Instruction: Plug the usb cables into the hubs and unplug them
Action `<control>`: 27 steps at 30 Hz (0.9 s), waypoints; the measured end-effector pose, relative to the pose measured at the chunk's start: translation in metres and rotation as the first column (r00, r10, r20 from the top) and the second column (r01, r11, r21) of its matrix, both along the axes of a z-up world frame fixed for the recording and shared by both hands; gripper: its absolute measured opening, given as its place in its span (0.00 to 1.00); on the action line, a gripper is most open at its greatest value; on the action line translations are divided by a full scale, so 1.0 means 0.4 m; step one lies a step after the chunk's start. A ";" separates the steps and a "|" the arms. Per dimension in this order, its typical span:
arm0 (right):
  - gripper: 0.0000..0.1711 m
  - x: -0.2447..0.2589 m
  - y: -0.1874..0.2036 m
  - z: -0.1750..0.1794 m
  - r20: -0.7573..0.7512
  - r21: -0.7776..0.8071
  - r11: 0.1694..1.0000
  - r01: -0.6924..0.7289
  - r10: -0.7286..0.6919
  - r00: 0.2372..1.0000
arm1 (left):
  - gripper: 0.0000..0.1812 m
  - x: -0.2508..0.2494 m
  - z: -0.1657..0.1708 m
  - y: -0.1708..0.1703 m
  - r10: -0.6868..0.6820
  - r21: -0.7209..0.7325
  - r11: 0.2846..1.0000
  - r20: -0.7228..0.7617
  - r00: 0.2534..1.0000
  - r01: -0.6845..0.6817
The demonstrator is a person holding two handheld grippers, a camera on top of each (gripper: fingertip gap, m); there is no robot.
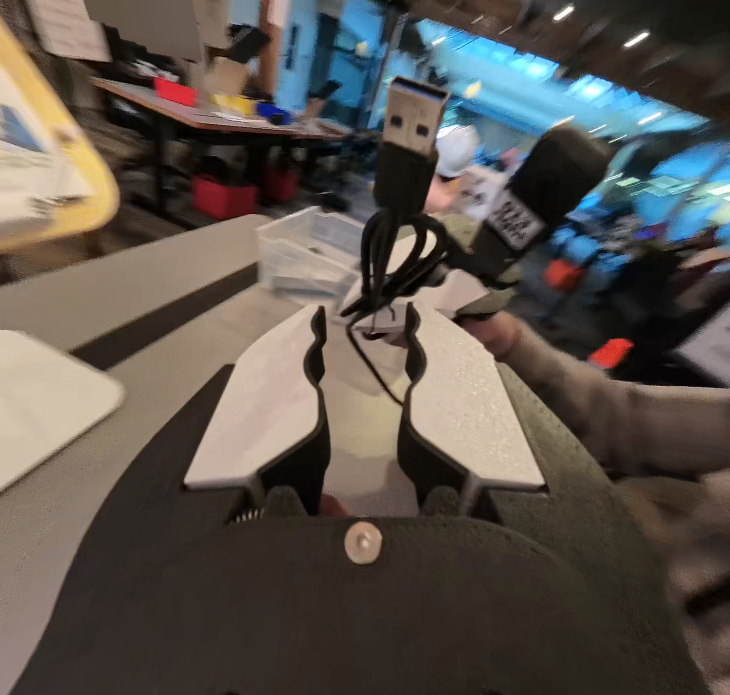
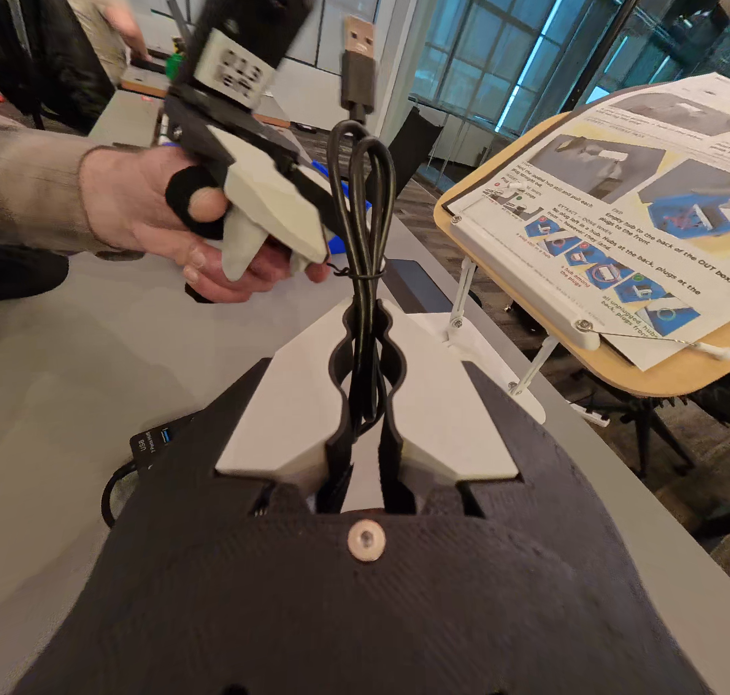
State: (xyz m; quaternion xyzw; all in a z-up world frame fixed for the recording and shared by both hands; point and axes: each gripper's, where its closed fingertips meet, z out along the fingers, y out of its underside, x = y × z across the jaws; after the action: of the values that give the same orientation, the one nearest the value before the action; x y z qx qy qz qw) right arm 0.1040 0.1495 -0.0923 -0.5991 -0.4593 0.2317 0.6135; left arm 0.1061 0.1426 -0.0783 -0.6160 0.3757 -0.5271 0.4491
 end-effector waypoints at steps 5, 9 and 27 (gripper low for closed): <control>0.02 -0.006 -0.012 -0.001 0.013 0.026 0.999 -0.040 0.040 0.999 | 0.19 0.016 -0.013 -0.018 -0.125 -0.094 0.987 0.085 0.989 0.133; 0.02 -0.009 -0.014 -0.005 0.019 0.026 0.999 -0.047 0.047 0.999 | 0.11 0.015 0.003 -0.019 -0.146 -0.091 0.983 0.151 0.978 0.161; 0.02 0.001 0.005 -0.013 0.035 0.002 1.000 0.009 -0.009 0.999 | 0.01 0.035 -0.024 -0.012 0.037 0.205 0.978 -0.046 0.998 -0.027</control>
State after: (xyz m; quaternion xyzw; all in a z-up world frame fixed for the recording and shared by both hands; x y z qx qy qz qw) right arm 0.1045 0.1514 -0.0976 -0.6045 -0.4677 0.2181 0.6068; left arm 0.1200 0.1380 -0.0880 -0.5856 0.4288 -0.4629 0.5088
